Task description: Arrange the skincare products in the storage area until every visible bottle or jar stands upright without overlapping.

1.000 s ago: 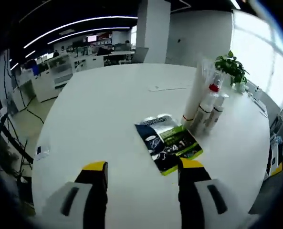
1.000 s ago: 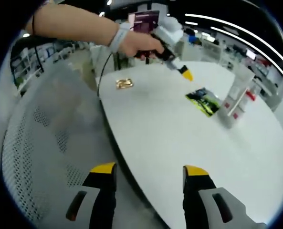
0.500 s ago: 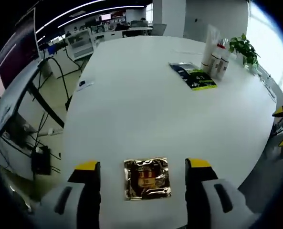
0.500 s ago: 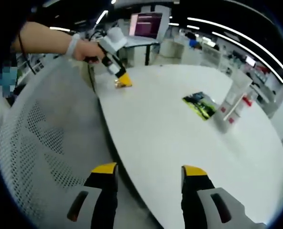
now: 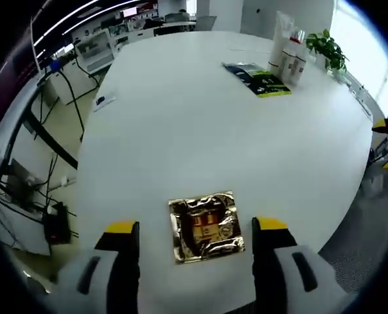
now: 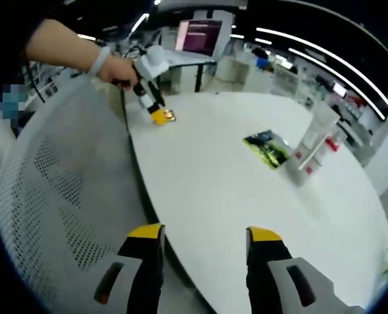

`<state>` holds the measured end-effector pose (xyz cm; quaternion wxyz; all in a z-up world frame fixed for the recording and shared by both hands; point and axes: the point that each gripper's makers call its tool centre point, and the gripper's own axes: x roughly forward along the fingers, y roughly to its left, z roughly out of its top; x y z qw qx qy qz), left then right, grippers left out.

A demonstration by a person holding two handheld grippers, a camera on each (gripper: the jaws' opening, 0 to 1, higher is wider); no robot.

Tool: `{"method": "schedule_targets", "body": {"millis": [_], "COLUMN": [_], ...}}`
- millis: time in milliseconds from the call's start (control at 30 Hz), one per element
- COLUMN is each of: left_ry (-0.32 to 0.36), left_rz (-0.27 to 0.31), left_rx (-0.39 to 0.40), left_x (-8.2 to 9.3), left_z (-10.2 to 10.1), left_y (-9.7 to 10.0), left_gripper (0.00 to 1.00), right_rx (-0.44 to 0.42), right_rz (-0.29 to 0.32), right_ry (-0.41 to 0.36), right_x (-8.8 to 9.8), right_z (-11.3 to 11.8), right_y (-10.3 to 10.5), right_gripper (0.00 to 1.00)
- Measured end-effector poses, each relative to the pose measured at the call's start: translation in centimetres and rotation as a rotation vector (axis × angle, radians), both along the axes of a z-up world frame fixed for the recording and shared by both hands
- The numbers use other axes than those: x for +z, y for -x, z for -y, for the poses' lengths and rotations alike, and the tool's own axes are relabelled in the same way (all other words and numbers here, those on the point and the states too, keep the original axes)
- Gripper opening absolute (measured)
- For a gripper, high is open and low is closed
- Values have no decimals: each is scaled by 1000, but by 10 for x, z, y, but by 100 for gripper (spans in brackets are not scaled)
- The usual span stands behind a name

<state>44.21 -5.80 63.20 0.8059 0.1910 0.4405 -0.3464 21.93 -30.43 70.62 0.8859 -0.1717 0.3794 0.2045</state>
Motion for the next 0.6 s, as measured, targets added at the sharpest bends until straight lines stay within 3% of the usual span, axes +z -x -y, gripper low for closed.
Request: {"method": "schedule_targets", "body": {"millis": [133, 233, 267, 433, 533, 600], "left_ry": [23, 35, 38, 36, 157, 161], "left_rz": [21, 25, 24, -6, -66, -59], "left_rx": [0, -20, -30, -12, 120, 113], "left_x": [1, 4, 4, 3, 14, 19], "left_z": [1, 6, 7, 4, 10, 10], "left_y": [1, 4, 4, 2, 2, 5], "left_gripper": [62, 38, 35, 33, 29, 28], "right_rx": [2, -1, -3, 7, 2, -2], "right_rz": [4, 2, 3, 14, 13, 17], "right_ry": [5, 8, 7, 14, 17, 17], "right_x": [0, 0, 0, 2, 2, 3], "right_z": [0, 1, 1, 0, 1, 2], "right_y": [0, 0, 0, 0, -1, -1], "right_gripper": [52, 52, 52, 52, 52, 52]}}
